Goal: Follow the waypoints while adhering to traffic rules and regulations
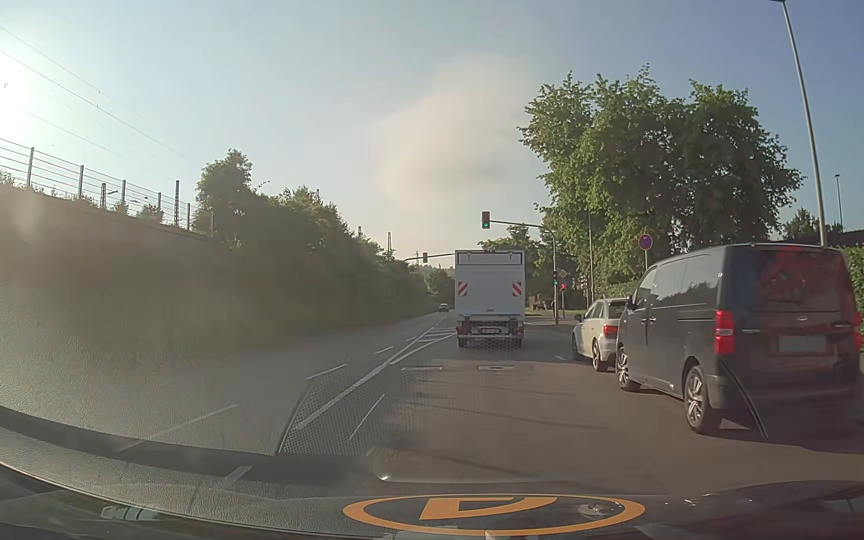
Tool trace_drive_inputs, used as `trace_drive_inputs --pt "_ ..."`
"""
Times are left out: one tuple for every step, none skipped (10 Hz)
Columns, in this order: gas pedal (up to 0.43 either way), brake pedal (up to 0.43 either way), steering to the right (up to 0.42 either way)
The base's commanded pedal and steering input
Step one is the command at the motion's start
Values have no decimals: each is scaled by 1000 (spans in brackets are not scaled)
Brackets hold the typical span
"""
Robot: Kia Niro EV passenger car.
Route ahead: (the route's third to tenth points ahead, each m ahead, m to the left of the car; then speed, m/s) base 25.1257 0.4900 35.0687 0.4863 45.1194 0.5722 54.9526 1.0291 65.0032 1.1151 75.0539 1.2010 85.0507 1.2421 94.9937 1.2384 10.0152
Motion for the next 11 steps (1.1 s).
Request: trace_drive_inputs --pt "130 0 11" --pt "130 0 14" --pt "130 0 16" --pt "130 0 18" --pt "130 0 18" --pt "130 0 18" --pt "177 0 18" --pt "299 0 18" --pt "370 0 17" --pt "0 0 14" --pt "0 0 14"
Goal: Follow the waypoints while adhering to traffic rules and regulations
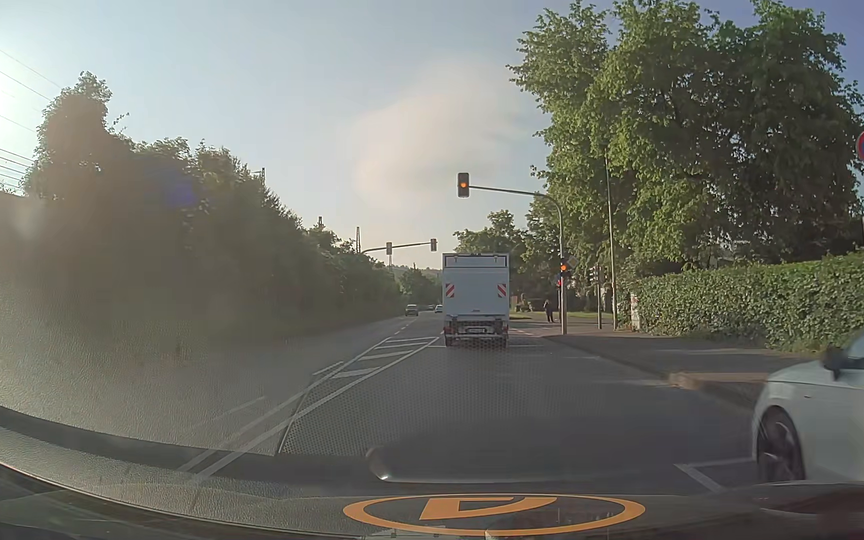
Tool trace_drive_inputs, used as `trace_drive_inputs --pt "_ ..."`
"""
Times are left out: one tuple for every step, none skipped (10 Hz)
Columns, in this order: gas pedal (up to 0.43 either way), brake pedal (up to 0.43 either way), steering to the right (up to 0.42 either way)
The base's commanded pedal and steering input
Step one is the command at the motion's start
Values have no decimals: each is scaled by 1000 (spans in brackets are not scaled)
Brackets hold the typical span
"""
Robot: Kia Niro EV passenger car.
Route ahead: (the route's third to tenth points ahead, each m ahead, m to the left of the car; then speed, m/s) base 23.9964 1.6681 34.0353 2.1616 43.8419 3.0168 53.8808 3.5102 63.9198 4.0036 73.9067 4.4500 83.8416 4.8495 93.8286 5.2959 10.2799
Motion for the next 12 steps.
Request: trace_drive_inputs --pt "0 110 14" --pt "0 244 15" --pt "0 299 15" --pt "0 341 14" --pt "0 348 12" --pt "0 348 9" --pt "0 348 5" --pt "0 354 4" --pt "0 360 2" --pt "0 360 1" --pt "0 366 -1" --pt "0 378 -1"
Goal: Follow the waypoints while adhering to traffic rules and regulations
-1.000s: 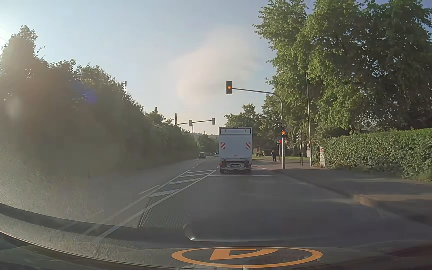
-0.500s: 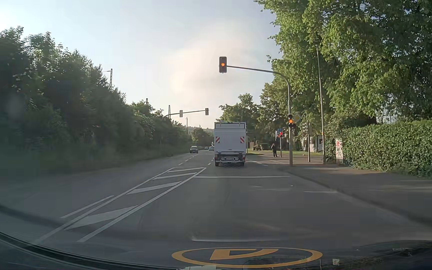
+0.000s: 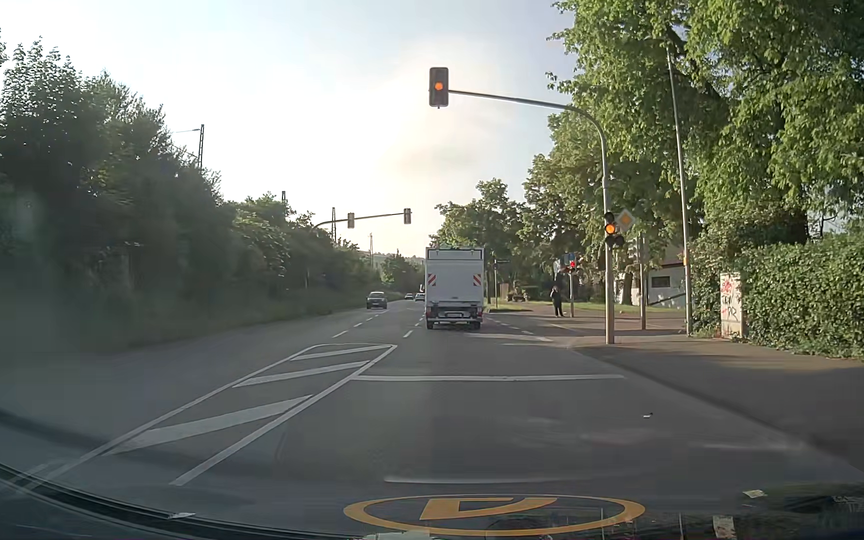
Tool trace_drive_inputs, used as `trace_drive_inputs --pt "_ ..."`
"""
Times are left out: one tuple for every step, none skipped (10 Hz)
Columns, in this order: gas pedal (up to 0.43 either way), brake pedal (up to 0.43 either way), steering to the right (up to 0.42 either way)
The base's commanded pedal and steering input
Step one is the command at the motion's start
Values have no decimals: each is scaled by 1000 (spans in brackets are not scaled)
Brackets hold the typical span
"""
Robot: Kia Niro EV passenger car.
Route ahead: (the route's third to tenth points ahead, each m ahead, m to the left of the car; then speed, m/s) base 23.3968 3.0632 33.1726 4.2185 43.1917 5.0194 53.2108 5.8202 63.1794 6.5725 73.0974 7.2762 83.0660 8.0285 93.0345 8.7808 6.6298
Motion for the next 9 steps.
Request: trace_drive_inputs --pt "0 384 -2" --pt "0 390 -1" --pt "0 390 -1" --pt "0 390 -1" --pt "0 396 -1" --pt "0 390 -1" --pt "0 384 -3" --pt "0 378 -6" --pt "0 372 -9"
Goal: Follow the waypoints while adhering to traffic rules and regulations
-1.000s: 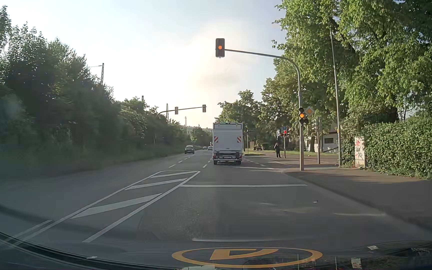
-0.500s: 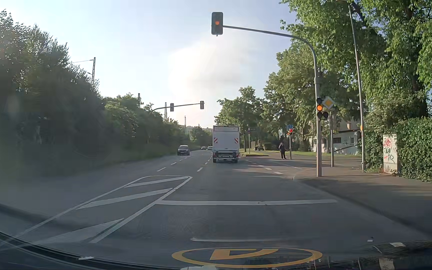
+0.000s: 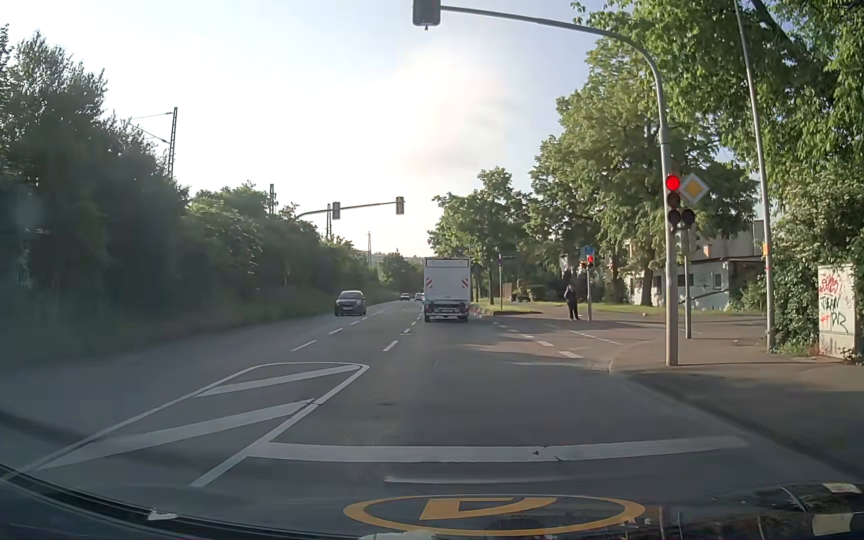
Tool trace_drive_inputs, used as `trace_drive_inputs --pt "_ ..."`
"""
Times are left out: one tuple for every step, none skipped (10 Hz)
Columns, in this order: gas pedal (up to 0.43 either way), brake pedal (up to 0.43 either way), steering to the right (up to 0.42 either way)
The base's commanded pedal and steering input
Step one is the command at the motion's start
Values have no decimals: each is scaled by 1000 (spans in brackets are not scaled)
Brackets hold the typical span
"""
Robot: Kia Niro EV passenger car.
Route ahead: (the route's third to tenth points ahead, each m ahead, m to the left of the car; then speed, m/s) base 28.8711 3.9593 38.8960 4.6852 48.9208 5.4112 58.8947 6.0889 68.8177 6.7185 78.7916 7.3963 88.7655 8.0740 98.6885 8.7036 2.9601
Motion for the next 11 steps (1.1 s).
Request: trace_drive_inputs --pt "0 348 -12" --pt "0 335 -12" --pt "0 335 -12" --pt "0 329 -12" --pt "0 317 -12" --pt "0 311 -12" --pt "0 299 -12" --pt "0 280 -12" --pt "0 262 -12" --pt "0 207 -12" --pt "0 183 -12"
